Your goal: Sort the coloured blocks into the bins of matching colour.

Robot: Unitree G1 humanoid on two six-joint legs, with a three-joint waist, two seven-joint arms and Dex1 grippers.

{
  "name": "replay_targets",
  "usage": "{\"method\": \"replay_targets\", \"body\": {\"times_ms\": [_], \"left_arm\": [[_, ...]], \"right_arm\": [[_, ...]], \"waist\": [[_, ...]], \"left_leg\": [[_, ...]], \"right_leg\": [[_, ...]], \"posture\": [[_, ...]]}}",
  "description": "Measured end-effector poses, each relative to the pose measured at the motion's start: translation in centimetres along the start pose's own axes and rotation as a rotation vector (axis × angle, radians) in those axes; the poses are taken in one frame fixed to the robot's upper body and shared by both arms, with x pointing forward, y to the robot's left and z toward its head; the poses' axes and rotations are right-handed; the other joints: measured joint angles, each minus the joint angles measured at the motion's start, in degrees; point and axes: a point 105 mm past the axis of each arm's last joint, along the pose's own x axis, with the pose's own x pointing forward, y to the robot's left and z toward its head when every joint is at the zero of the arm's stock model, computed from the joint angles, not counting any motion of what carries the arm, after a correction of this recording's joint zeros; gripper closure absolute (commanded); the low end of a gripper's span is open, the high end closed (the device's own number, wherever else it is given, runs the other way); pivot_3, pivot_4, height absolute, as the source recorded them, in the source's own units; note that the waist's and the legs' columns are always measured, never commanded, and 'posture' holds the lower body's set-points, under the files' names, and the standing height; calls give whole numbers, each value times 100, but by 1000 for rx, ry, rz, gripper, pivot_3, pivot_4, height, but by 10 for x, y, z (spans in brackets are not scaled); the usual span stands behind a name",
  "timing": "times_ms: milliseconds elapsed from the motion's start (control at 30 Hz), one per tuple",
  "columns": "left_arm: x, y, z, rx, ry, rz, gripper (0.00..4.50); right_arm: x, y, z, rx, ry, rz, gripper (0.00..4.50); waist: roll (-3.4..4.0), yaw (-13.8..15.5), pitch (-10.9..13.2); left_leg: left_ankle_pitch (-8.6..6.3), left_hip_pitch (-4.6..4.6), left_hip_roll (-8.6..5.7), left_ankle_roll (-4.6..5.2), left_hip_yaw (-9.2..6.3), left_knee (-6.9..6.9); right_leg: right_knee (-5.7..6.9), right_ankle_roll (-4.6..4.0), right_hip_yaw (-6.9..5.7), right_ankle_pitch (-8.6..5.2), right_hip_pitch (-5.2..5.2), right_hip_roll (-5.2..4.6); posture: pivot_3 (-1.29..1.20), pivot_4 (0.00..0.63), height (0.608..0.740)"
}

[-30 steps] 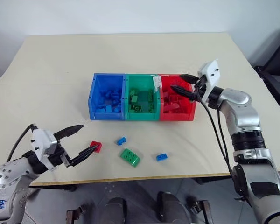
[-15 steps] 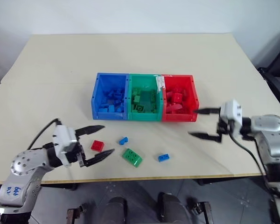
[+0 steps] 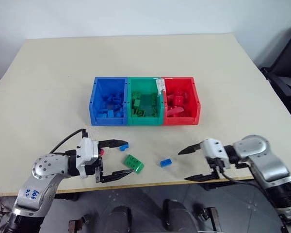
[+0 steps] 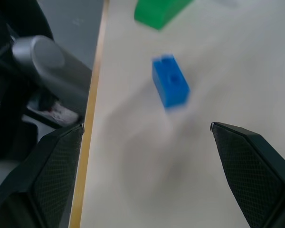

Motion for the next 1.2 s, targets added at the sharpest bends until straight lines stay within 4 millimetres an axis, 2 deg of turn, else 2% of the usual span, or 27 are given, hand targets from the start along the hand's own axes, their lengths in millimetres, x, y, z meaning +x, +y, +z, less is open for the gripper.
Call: {"method": "replay_targets", "body": {"times_ms": [33,133,233,433,467,500,567,667,800,900,1000,1100,1200], "left_arm": [[-5,0,-3,-7,13,18,0],[-18,-3,-8,-26,44,61,0],[-28,-7,-10,-37,73,89,0],[-32,-12,-6,-2,71,97,0],[-32,-11,-5,3,68,105,0],[-33,-11,-4,8,67,119,0],[-39,-8,-3,5,59,182,0],[-49,-4,-4,-5,52,288,0],[-78,2,-8,-38,36,515,0],[-94,2,-10,-57,32,617,0],[-105,-1,-16,-81,36,690,0],[-106,-1,-17,-85,28,715,0],[-106,0,-17,-84,28,725,0]], "right_arm": [[6,-1,2,-5,0,11,41],[20,-4,4,-24,2,18,653],[29,-3,-1,-18,17,23,1684],[24,-9,-3,-41,29,21,3805],[24,-10,-3,-48,28,22,4039],[23,-12,-2,-49,23,21,4039],[26,-24,15,-36,-58,-14,4039],[30,-46,52,-21,-177,-76,4039],[50,-77,116,20,-331,-171,4039],[64,-96,147,14,-376,-240,4039],[87,-123,165,12,-357,-352,4039],[107,-148,170,-18,-272,-471,4039],[113,-157,161,-9,-241,-502,3002]], "waist": [[0,2,0],[-1,15,-1],[-2,48,-1],[-2,120,-1],[-2,123,-1],[-2,124,-1],[-2,102,-1],[-2,18,-1],[-2,-47,-1],[-3,-17,-2],[-7,-24,-4],[-10,-35,-6],[-10,-33,-6]], "left_leg": [[0,0,0,0,-2,0],[0,-3,-2,0,-5,0],[-1,-5,-6,2,-6,0],[-2,-4,-5,3,-2,0],[-2,-4,-4,3,-1,0],[-2,-4,-4,3,-1,0],[-2,-2,2,3,-3,0],[-2,-2,14,-1,-13,0],[-9,-3,35,-14,-22,-1],[-10,-5,31,-16,-23,-2],[-12,-4,28,-13,-18,-1],[-12,-7,30,-14,-8,-2],[-14,-11,29,-12,-2,-2]], "right_leg": [[0,0,-2,0,1,0],[-1,-2,-5,0,1,0],[-2,-2,-4,0,1,-4],[-4,-4,-5,1,1,-1],[-4,-4,-5,1,1,-1],[-3,-4,-5,1,1,-1],[-3,-5,0,2,-3,-1],[2,-8,-2,3,-7,6],[15,-25,-1,3,-27,18],[23,-36,-8,1,-29,15],[29,-46,-7,8,-35,11],[43,-56,-15,7,-46,13],[45,-65,-22,10,-47,13]], "posture": [[0,150,740],[0,150,740],[0,150,740],[0,150,740],[0,150,740],[0,150,740],[0,150,740],[0,150,740],[0,150,740],[0,150,740],[0,150,740],[0,150,740],[0,150,740]]}}
